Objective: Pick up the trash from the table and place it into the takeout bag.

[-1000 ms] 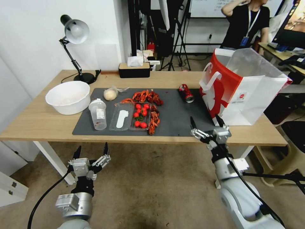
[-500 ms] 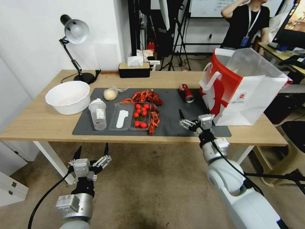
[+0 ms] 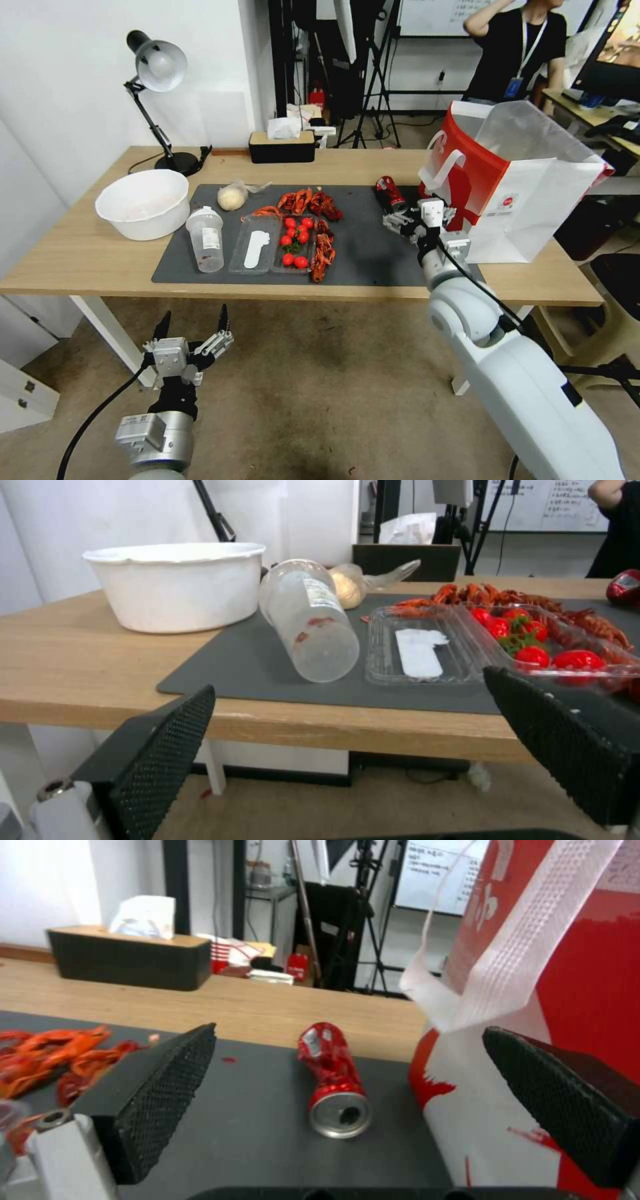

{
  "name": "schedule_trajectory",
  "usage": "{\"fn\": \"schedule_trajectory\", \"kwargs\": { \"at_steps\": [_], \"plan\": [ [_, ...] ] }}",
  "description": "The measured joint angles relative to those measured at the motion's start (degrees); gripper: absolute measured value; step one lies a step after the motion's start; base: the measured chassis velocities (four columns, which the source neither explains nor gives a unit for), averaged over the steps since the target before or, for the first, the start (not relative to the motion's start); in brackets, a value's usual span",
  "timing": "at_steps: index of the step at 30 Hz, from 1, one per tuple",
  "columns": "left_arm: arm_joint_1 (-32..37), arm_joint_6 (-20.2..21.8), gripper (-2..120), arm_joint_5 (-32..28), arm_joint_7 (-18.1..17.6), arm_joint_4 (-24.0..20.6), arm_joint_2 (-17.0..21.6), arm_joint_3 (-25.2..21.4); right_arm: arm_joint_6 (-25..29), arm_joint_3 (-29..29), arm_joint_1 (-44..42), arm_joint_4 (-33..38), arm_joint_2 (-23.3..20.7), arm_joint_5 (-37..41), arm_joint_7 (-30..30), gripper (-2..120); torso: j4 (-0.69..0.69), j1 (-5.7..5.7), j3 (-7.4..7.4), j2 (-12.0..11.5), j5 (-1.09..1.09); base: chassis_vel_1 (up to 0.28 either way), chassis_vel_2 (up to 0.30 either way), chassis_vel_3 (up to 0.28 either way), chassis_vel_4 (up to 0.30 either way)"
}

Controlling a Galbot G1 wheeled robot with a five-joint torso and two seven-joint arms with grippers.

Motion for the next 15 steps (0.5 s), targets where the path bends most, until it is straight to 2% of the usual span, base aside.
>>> {"fn": "schedule_trajectory", "kwargs": {
  "at_steps": [7,15],
  "plan": [
    [-0.32,0.04,100,0.34,-0.05,0.46,-0.44,-0.14,-5.77,-2.23,5.96,-3.68,-0.33,4.84,4.86,100,0.01,-0.01,0.0,0.0,0.0,0.0,0.0,0.0,0.0],
    [-0.29,0.14,100,0.38,-0.08,0.02,-0.6,-0.8,-6.53,-3.63,10.36,-8.78,0.41,5.76,5.45,100,0.01,0.0,0.0,0.0,0.0,0.0,0.0,0.0,0.0]
  ]
}}
